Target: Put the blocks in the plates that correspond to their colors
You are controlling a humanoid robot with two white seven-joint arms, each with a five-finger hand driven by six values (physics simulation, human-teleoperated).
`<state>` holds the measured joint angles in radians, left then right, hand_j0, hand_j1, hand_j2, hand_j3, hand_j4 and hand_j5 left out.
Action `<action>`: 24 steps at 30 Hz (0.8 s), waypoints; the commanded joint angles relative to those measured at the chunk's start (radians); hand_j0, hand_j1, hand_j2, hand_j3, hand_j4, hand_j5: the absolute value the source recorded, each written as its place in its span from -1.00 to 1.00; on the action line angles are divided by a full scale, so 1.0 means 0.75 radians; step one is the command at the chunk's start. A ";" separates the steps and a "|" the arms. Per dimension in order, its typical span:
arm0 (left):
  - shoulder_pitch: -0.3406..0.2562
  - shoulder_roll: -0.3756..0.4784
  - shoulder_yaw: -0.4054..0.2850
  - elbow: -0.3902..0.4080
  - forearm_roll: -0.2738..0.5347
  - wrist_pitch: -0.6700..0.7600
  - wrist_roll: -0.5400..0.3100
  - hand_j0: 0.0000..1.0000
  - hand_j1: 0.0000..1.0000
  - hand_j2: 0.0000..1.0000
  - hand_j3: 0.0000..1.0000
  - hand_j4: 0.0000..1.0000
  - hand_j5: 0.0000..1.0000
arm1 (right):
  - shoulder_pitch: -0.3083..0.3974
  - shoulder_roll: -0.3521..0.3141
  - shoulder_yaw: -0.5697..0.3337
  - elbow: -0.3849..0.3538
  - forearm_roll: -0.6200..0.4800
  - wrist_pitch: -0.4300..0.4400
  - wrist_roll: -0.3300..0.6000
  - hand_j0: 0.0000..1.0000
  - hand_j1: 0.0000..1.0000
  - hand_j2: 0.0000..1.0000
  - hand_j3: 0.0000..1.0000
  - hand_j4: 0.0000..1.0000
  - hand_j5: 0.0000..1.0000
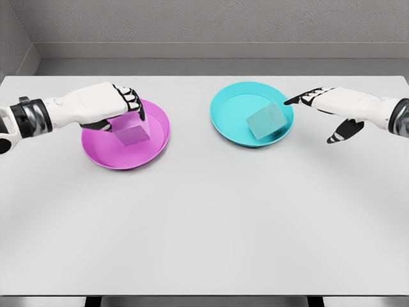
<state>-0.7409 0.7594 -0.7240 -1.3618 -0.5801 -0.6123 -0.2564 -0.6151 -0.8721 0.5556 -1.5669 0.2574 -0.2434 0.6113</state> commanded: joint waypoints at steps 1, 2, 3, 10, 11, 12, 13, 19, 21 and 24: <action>-0.004 -0.037 0.000 0.079 0.000 0.002 -0.008 0.03 0.03 0.03 0.03 0.03 0.03 | 0.000 -0.003 0.000 -0.001 -0.004 0.001 -0.001 1.00 1.00 1.00 1.00 1.00 1.00; -0.008 -0.043 0.000 0.085 -0.014 0.002 -0.008 0.04 0.04 0.04 0.04 0.04 0.04 | 0.000 -0.003 -0.007 -0.001 -0.004 -0.001 -0.001 1.00 1.00 1.00 1.00 1.00 1.00; -0.008 -0.047 0.000 0.087 -0.018 0.002 -0.008 0.05 0.05 0.05 0.05 0.05 0.05 | 0.000 -0.005 -0.011 -0.001 -0.004 -0.003 -0.001 1.00 1.00 1.00 1.00 1.00 1.00; -0.025 -0.045 0.002 0.102 -0.045 0.002 -0.010 1.00 1.00 1.00 1.00 1.00 1.00 | 0.002 -0.017 -0.021 -0.032 -0.004 -0.048 -0.001 1.00 1.00 1.00 1.00 1.00 1.00; -0.025 -0.043 0.004 0.108 -0.049 0.002 -0.012 1.00 1.00 1.00 1.00 1.00 1.00 | 0.006 -0.019 -0.023 -0.030 -0.004 -0.097 -0.001 1.00 1.00 1.00 1.00 1.00 1.00; -0.027 -0.045 0.004 0.108 -0.053 0.002 -0.012 1.00 1.00 1.00 1.00 1.00 1.00 | 0.006 -0.019 -0.025 -0.028 -0.004 -0.115 -0.001 1.00 1.00 1.00 1.00 1.00 1.00; -0.027 -0.043 0.004 0.108 -0.053 0.002 -0.012 1.00 1.00 1.00 1.00 1.00 1.00 | 0.008 -0.028 -0.025 -0.026 -0.004 -0.138 -0.001 1.00 1.00 1.00 1.00 1.00 1.00; -0.014 0.016 0.088 0.055 -0.012 0.002 -0.004 1.00 1.00 1.00 1.00 1.00 1.00 | 0.147 -0.077 -0.150 -0.009 -0.016 -0.295 -0.001 1.00 1.00 1.00 1.00 1.00 1.00; 0.002 0.061 0.092 0.012 0.023 0.002 -0.002 1.00 1.00 1.00 1.00 1.00 1.00 | 0.155 -0.079 -0.158 -0.007 -0.016 -0.307 -0.001 1.00 1.00 1.00 1.00 1.00 1.00; 0.114 0.155 0.198 -0.094 0.064 0.002 -0.002 1.00 1.00 1.00 1.00 1.00 1.00 | 0.211 -0.087 -0.221 -0.007 -0.016 -0.344 -0.001 1.00 1.00 1.00 1.00 1.00 1.00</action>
<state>-0.6351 0.8322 -0.6230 -1.3869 -0.5603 -0.6127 -0.2595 -0.4556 -0.9303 0.4188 -1.5732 0.2510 -0.4802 0.6114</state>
